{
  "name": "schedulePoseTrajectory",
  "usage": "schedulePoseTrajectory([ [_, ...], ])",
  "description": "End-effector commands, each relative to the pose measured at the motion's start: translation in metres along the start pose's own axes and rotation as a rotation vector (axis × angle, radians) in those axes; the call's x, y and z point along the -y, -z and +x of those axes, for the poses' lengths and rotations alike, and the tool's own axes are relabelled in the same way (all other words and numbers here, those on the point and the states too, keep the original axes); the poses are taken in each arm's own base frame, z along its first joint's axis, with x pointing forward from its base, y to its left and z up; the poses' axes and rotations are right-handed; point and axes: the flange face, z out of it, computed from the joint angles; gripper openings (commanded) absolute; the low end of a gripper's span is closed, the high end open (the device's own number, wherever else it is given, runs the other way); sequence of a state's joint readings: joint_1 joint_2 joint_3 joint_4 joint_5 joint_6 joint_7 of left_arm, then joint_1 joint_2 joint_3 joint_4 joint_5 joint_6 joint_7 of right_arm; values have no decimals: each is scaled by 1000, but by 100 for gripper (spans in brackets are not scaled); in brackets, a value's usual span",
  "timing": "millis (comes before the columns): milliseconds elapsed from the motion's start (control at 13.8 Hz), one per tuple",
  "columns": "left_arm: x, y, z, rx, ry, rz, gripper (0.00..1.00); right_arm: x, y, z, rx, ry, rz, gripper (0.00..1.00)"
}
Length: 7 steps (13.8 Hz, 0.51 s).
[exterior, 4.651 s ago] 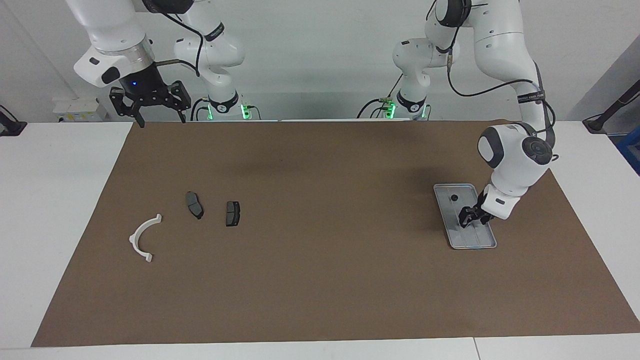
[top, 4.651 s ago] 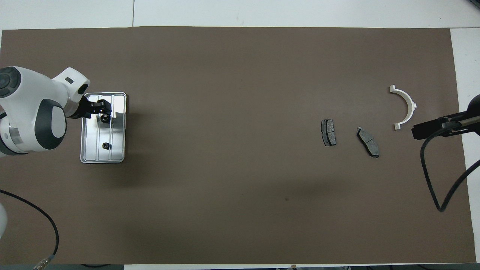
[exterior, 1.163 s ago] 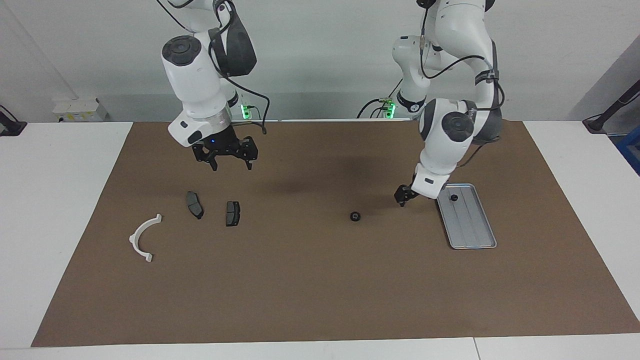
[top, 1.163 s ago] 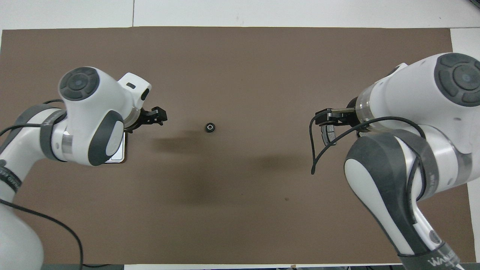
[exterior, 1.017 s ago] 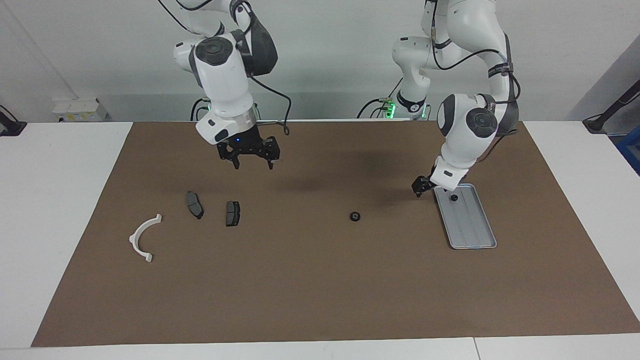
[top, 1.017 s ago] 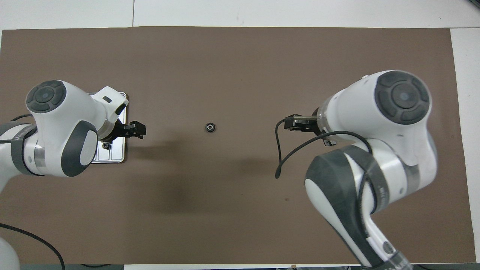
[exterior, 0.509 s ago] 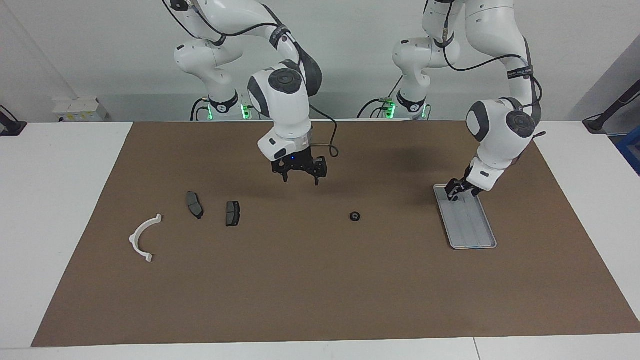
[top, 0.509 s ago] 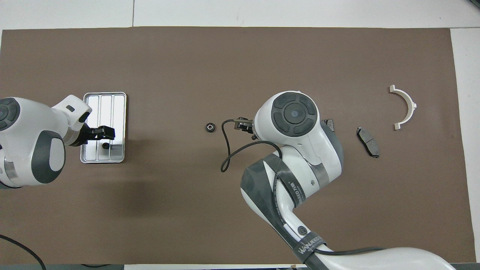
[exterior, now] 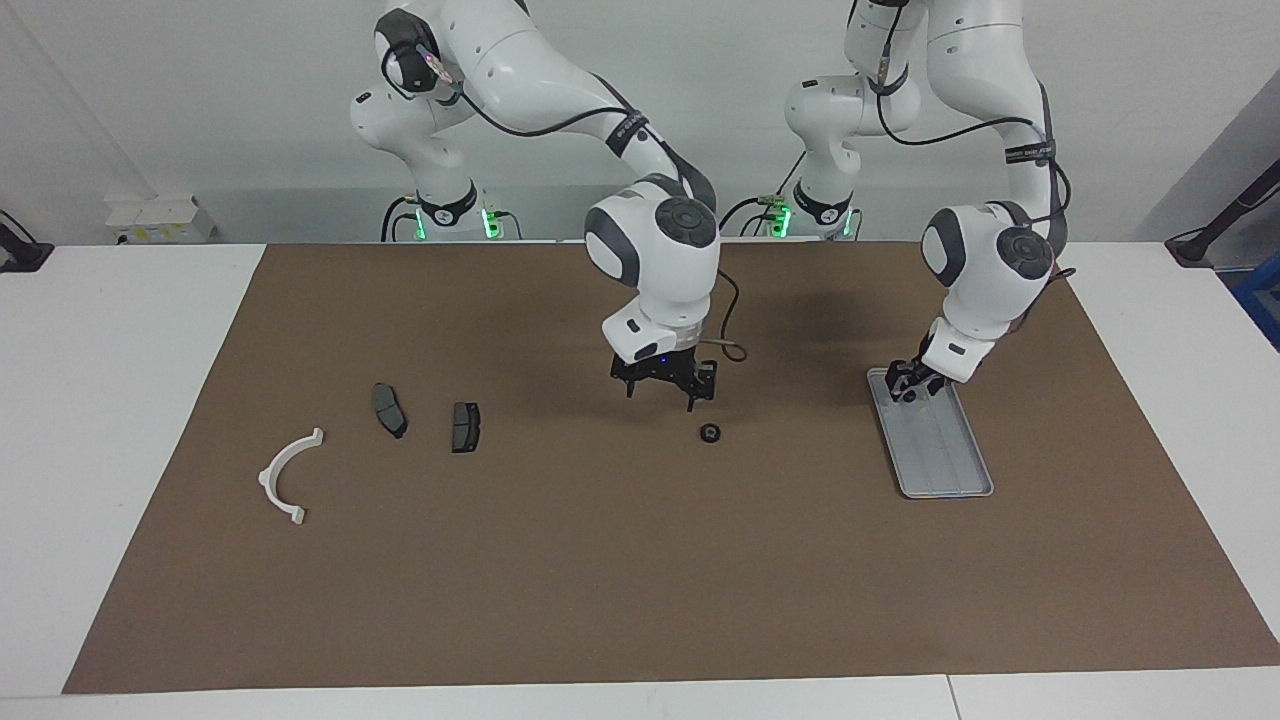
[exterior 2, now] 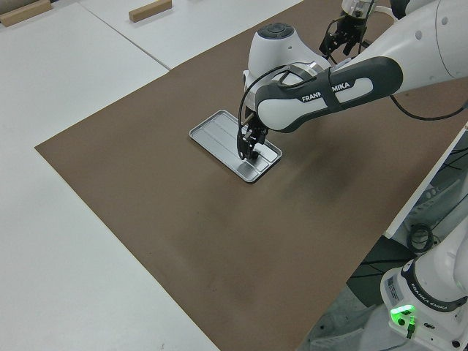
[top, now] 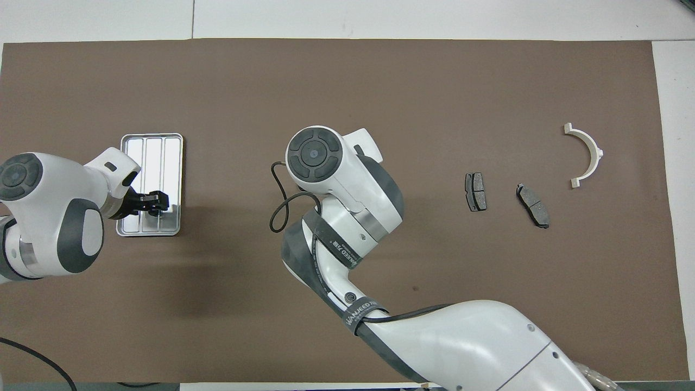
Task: Place bearing gear from tray to pile
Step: 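Grasp the second black part in the tray with the left gripper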
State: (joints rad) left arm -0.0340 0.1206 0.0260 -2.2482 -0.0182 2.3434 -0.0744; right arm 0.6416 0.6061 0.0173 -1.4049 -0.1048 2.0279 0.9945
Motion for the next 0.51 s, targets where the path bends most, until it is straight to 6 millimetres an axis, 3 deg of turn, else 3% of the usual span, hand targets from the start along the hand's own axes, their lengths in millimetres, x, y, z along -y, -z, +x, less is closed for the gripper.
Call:
schedulePoseTrajectory([
  [0, 5, -2, -8, -13, -3, 2, 68, 26, -13, 4, -24, -25, -13, 100],
  [436, 6, -10, -11, -33, -7, 2, 61, 57, -32, -2, -31, -81, -3, 100],
])
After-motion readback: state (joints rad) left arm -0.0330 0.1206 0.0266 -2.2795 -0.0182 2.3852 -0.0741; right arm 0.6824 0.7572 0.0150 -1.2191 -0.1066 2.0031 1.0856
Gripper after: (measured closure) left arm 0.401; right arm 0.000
